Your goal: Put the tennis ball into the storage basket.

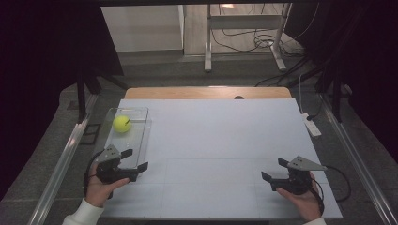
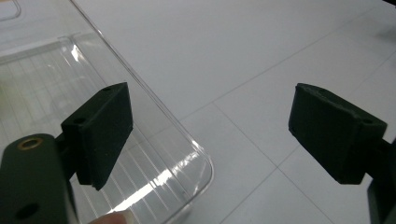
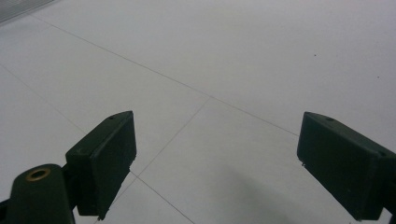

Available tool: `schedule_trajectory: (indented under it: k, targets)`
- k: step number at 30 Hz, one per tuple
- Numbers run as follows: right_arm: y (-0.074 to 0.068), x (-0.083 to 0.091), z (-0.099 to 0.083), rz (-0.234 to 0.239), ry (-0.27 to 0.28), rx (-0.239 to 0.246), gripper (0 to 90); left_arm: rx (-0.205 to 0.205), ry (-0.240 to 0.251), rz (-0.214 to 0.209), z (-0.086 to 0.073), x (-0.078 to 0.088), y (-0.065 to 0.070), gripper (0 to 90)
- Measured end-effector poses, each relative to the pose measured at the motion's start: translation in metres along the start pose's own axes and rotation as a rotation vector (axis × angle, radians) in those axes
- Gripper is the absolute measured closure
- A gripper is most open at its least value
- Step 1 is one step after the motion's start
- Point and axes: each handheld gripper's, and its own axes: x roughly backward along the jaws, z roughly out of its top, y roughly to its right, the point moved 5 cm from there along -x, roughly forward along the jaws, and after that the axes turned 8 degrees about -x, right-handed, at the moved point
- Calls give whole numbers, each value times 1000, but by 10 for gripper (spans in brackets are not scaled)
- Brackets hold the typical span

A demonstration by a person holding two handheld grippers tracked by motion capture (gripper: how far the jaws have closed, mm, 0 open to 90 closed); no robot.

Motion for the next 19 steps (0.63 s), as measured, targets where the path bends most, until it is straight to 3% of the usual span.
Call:
schedule_trajectory:
  k: [19]
  targets:
    - [0,0,0,0,2,0,120,1,1,-11,-3,0,4,144]
